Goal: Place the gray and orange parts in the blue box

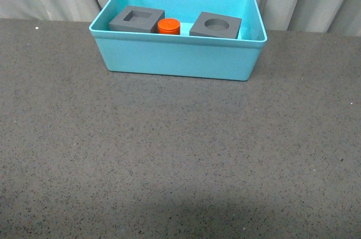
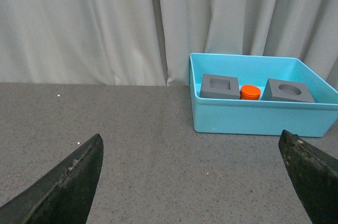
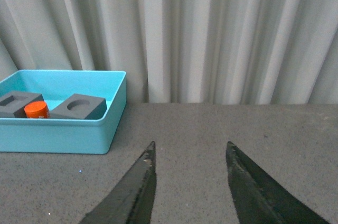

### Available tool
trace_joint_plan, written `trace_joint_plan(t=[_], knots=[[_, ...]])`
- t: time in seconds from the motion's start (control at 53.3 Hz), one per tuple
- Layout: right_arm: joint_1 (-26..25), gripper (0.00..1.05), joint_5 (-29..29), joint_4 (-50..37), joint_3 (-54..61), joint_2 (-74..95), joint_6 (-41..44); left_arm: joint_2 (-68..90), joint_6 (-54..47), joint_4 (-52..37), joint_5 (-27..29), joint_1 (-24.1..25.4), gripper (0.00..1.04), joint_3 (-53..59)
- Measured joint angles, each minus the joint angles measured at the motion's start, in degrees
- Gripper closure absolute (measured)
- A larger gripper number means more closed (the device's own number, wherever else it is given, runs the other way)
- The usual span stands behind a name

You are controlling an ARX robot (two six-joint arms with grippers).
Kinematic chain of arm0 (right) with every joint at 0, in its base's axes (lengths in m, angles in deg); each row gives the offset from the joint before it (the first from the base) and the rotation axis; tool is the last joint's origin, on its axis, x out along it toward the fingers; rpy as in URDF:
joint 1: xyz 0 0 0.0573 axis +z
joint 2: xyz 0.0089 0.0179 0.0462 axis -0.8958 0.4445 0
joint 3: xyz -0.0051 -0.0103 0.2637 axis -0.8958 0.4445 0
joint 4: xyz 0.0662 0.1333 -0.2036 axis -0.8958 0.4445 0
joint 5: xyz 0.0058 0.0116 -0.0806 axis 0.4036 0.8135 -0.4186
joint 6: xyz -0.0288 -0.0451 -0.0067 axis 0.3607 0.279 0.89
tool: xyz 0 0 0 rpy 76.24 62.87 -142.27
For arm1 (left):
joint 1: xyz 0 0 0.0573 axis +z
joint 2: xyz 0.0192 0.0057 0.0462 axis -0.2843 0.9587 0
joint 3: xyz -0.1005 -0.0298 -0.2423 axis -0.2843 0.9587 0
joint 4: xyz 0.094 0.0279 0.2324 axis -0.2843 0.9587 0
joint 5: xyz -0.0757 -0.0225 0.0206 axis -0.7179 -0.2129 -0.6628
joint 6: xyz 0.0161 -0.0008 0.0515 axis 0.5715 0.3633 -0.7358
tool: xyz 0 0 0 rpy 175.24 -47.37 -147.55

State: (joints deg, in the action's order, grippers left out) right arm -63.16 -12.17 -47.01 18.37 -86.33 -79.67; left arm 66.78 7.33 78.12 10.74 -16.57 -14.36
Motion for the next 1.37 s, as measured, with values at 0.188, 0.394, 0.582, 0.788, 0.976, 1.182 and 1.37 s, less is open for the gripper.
trace_joint_plan(t=[0.188, 0.394, 0.582, 0.788, 0.976, 1.182, 1.37], knots=[[-0.22, 0.97, 0.57, 0.07, 1.25, -0.94, -0.13, 0.00, 0.00, 0.00, -0.02, 0.00, 0.07, 0.00], [-0.28, 1.03, 0.57, 0.07, 1.25, -0.96, -0.11, 0.00, 0.00, 0.00, -0.02, 0.00, 0.07, 0.00], [-0.28, 0.74, 0.57, 0.07, 1.25, -0.96, -0.15, 0.00, 0.00, 0.00, -0.02, 0.00, 0.07, 0.00], [-0.28, 0.31, 0.57, 0.07, 1.25, -0.96, -0.15, 0.00, 0.00, 0.00, -0.02, 0.00, 0.07, 0.00], [-0.31, 0.08, 0.59, 0.07, 1.25, -0.96, -0.31, 0.00, 0.00, 0.00, -0.02, 0.00, 0.07, 0.00], [-0.31, 0.10, 0.57, 0.07, 1.25, -0.96, -0.35, 0.00, 0.00, 0.00, -0.04, 0.00, 0.07, 0.00], [-0.31, 0.10, 0.57, 0.07, 1.25, -0.96, -0.35, 0.00, 0.00, 0.00, -0.02, 0.00, 0.07, 0.00]])
